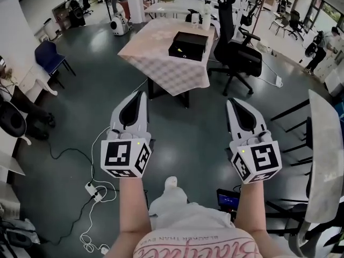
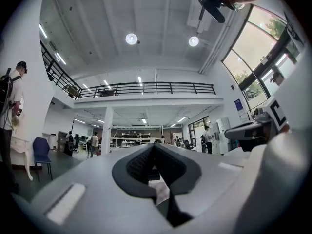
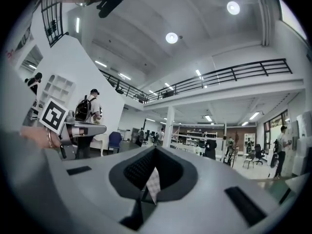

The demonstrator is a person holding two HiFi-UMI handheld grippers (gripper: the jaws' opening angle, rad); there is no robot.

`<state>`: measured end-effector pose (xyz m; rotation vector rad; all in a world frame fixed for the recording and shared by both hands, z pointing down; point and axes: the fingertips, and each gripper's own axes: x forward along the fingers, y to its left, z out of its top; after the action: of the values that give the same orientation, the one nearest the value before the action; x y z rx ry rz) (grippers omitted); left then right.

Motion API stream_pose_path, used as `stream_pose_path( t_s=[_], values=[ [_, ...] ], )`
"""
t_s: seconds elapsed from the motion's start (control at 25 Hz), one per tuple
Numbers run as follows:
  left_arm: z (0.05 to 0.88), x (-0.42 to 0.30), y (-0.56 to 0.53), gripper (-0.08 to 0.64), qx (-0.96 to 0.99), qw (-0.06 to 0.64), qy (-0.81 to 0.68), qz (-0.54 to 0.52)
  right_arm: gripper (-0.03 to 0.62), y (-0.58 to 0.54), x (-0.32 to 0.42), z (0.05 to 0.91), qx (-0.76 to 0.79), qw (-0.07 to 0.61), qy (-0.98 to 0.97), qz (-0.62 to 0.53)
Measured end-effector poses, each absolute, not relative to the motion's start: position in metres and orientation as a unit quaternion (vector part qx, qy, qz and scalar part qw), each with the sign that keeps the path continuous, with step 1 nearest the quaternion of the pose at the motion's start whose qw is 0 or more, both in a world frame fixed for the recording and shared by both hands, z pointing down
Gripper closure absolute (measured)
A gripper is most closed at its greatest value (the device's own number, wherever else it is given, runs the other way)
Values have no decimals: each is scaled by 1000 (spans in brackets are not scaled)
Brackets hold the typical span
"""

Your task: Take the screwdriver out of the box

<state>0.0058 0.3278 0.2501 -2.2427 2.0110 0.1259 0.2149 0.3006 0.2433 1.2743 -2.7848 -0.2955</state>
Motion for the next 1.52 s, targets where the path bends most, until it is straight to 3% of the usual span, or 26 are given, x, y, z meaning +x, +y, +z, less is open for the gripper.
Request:
stream_pose_path(
  t_s=[0.48,1.08,1.52],
  values=[
    [258,-82,212,551,-760,52,647,42,586,199,119,249,427,42,-898,-96],
    [263,-113,125,551,-758,58,649,34,586,96,86,259,422,51,-899,-102],
    [273,-121,-7,551,-756,53,652,24,586,-46,70,275,409,57,-906,-94]
  ],
)
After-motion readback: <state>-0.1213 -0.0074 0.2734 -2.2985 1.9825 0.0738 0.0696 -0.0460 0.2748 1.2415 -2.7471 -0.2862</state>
